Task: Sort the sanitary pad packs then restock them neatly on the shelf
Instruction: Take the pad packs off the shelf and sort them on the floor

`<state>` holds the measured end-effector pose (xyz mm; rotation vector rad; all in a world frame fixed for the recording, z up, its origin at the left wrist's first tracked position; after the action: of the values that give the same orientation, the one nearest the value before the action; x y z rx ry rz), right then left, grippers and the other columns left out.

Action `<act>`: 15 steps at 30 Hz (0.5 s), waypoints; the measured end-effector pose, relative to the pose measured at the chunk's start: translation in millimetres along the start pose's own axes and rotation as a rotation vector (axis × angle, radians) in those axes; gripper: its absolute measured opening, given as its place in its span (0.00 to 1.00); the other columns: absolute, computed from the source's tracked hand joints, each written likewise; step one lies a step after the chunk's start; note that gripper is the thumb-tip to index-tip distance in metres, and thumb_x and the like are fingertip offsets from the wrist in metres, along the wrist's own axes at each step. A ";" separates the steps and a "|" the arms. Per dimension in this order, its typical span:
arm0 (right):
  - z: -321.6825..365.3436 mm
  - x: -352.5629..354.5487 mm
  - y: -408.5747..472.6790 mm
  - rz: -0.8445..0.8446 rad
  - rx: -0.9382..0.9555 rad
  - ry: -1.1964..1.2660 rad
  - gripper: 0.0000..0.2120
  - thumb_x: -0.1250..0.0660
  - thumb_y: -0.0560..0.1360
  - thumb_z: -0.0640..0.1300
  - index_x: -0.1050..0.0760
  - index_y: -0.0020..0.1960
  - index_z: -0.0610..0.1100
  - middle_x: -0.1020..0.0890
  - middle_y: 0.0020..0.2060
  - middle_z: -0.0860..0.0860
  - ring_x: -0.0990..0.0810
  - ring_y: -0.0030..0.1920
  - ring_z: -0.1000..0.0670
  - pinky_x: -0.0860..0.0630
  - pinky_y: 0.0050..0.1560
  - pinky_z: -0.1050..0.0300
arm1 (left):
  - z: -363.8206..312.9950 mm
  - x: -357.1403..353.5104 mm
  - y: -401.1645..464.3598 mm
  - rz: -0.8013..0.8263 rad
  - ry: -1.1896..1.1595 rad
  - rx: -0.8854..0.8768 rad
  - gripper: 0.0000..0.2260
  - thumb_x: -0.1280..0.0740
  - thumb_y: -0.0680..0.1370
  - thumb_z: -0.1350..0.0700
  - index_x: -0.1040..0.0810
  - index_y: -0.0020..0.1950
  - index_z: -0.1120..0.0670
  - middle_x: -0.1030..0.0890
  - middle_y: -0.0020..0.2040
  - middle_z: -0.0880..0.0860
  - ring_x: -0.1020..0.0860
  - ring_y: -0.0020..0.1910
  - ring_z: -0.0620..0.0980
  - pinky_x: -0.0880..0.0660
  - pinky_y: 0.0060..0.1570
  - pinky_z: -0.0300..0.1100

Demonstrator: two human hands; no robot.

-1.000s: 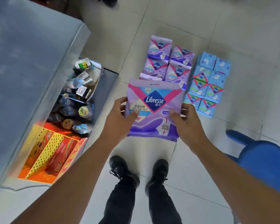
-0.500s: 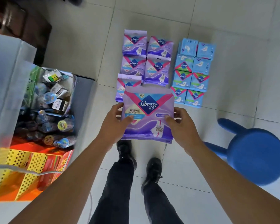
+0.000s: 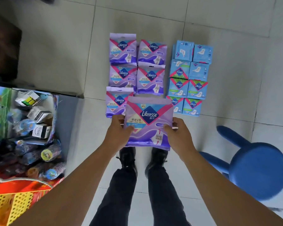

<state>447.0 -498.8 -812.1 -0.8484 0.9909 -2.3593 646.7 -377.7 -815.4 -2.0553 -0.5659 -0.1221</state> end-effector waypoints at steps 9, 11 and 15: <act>-52.4 -30.8 149.7 0.066 -0.046 -0.101 0.10 0.34 0.79 0.48 0.33 0.56 0.51 0.24 0.46 0.59 0.23 0.45 0.57 0.28 0.34 0.71 | 33.3 -74.7 145.5 0.024 0.155 0.015 0.10 0.35 0.78 0.54 0.23 0.59 0.51 0.18 0.53 0.47 0.20 0.51 0.45 0.30 0.39 0.33; -78.4 -47.5 193.4 0.085 -0.076 -0.137 0.10 0.34 0.78 0.48 0.31 0.57 0.49 0.22 0.50 0.55 0.21 0.50 0.53 0.27 0.38 0.66 | 48.3 -93.1 188.3 0.034 0.225 0.032 0.11 0.37 0.79 0.54 0.24 0.60 0.52 0.19 0.53 0.47 0.22 0.51 0.46 0.32 0.38 0.33; -121.1 -73.7 264.2 0.119 -0.109 -0.222 0.14 0.35 0.78 0.48 0.28 0.62 0.44 0.20 0.56 0.47 0.21 0.56 0.46 0.23 0.53 0.52 | 78.4 -125.1 251.1 0.082 0.331 0.127 0.14 0.38 0.80 0.54 0.28 0.65 0.55 0.23 0.55 0.50 0.24 0.53 0.49 0.33 0.47 0.39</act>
<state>458.6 -567.5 -1103.7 -1.0363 1.0529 -2.0753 635.2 -462.4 -1093.9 -1.8793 -0.2771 -0.3613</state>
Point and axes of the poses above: each hand's wrist, its own y-axis towards the middle knuckle, its own x-axis out of the back of the hand, z = x × y, the point moved 9 cm from there along y, towards the middle knuckle
